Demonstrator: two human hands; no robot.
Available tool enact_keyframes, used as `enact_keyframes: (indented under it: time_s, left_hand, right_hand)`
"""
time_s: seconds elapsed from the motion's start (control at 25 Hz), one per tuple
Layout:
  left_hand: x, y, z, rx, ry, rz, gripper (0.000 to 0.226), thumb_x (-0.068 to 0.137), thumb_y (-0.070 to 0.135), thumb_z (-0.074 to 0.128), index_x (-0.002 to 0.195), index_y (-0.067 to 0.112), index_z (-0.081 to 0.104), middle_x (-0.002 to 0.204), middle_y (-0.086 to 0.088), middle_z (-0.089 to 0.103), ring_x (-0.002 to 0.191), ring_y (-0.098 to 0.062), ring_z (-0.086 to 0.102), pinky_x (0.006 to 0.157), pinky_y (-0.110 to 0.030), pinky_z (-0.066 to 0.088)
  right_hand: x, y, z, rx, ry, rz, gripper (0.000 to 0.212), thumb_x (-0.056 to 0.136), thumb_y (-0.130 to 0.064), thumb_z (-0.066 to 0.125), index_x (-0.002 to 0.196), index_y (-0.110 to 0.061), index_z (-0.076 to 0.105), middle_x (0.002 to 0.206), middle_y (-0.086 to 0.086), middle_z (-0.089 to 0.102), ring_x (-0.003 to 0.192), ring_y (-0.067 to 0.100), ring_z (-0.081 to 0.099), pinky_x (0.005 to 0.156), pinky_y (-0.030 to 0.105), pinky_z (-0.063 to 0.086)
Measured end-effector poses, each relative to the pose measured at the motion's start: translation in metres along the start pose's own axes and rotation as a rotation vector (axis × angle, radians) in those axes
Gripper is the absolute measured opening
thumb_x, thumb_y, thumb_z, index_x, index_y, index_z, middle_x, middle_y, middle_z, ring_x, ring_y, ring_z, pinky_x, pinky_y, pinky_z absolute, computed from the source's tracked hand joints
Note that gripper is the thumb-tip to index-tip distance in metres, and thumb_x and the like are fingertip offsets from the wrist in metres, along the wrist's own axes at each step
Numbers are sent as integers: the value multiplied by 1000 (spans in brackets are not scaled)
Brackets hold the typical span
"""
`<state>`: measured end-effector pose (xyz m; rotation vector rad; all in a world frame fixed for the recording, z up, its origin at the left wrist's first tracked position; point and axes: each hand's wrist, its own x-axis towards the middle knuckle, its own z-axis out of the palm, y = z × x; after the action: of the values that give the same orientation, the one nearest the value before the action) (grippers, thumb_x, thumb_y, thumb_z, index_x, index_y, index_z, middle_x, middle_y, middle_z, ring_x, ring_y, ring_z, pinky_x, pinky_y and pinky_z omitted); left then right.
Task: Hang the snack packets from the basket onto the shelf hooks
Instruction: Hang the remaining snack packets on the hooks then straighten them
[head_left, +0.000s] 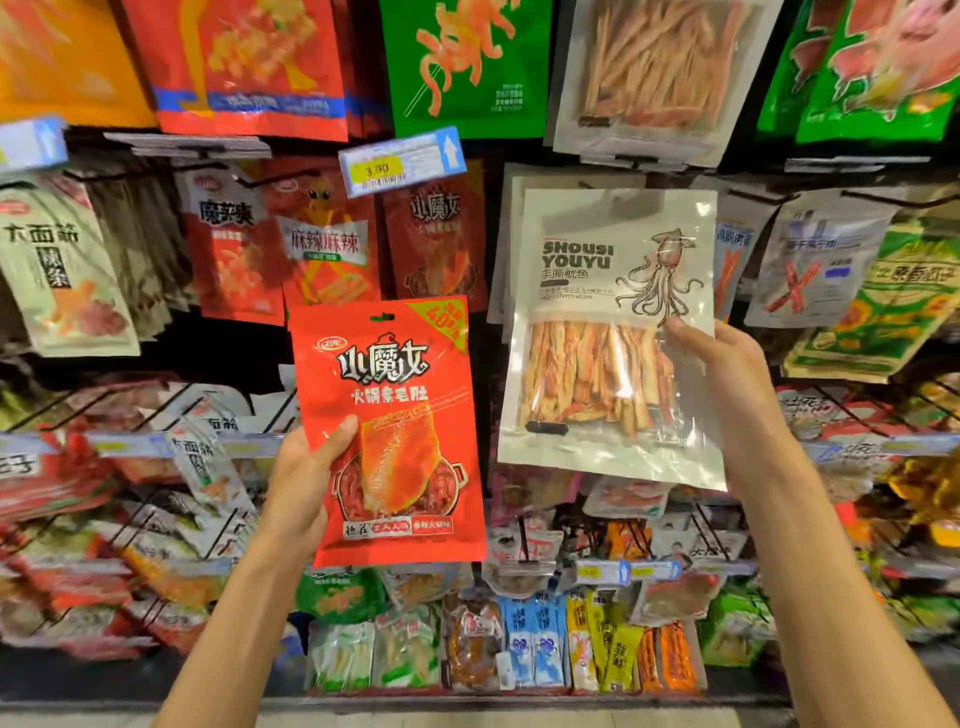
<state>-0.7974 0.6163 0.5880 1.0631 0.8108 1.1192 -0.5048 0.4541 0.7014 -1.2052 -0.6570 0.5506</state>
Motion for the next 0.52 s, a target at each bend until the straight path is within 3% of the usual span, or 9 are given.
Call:
enact_keyframes:
  time_s: [0.12,0.32,0.52]
  left_hand:
    - [11,2,3,6,-43,17,14,95,13,58,105,17,68,103,-6,75,94,-21,71,92,-43,52]
    - [30,3,14,-12,-74,3,14,93,16,61,106,17,68,108,-9,74,101,-27,69,97,-48,49]
    - [40,9,20,-32,-83,29,17,93,16,62,109,15,67,108,-9,73,102,-27,69,98,-50,49]
  right_hand:
    - [3,1,3,14,5,-12,14,97,-2,53,90,-8,63,71,-11,72,69,0,68,63,10,50]
    - [11,-1,1,20,4,-17,10,96,-4,55,99,-5,65,91,0,70,78,4,69,68,12,52]
    - [19,3,-1,-14,-4,21,10,96,-7,57,101,-5,65,94,1,71,83,10,68,75,21,53]
